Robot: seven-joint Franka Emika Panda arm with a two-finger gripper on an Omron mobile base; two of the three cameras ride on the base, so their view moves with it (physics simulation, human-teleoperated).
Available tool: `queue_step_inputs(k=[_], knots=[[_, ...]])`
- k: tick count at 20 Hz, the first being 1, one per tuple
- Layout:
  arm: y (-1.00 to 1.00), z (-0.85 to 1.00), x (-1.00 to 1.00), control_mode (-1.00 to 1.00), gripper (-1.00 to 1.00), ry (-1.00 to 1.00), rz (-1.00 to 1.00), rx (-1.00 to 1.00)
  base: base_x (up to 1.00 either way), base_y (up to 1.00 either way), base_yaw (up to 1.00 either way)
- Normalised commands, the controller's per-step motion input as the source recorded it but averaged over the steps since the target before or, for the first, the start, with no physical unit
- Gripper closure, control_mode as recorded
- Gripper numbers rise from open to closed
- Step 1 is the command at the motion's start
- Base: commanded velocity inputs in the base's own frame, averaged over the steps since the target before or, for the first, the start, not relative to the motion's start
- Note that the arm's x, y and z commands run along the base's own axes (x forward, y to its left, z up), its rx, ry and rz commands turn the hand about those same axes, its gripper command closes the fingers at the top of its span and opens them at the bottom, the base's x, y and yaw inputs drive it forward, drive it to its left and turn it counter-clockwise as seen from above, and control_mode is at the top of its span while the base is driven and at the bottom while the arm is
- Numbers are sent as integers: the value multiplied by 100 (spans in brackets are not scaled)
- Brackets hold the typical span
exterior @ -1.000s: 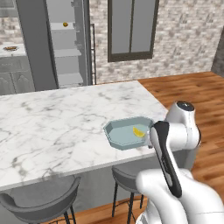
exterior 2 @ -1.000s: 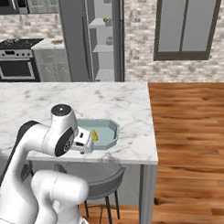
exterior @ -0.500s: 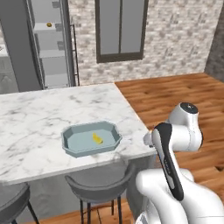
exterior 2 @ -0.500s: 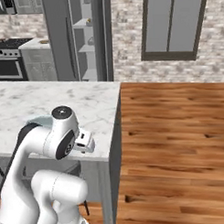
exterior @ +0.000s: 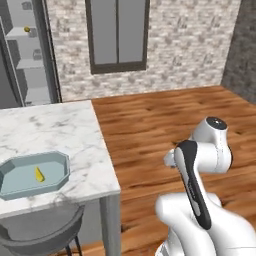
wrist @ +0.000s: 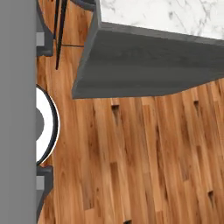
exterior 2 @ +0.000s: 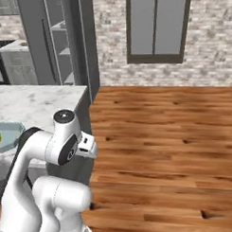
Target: Place the cold items (orange and lemon wedge) from the fridge in one tupperware on the dining counter. Place the warm items (kebab skewer and hot dog) in the stove area in another tupperware.
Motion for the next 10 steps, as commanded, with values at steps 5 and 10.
queue_step_inputs(k=[5,10], knots=[[0,0,0,100,-100,0,0,0,98,-78,21],[0,0,0,100,-100,0,0,0,100,-56,33]])
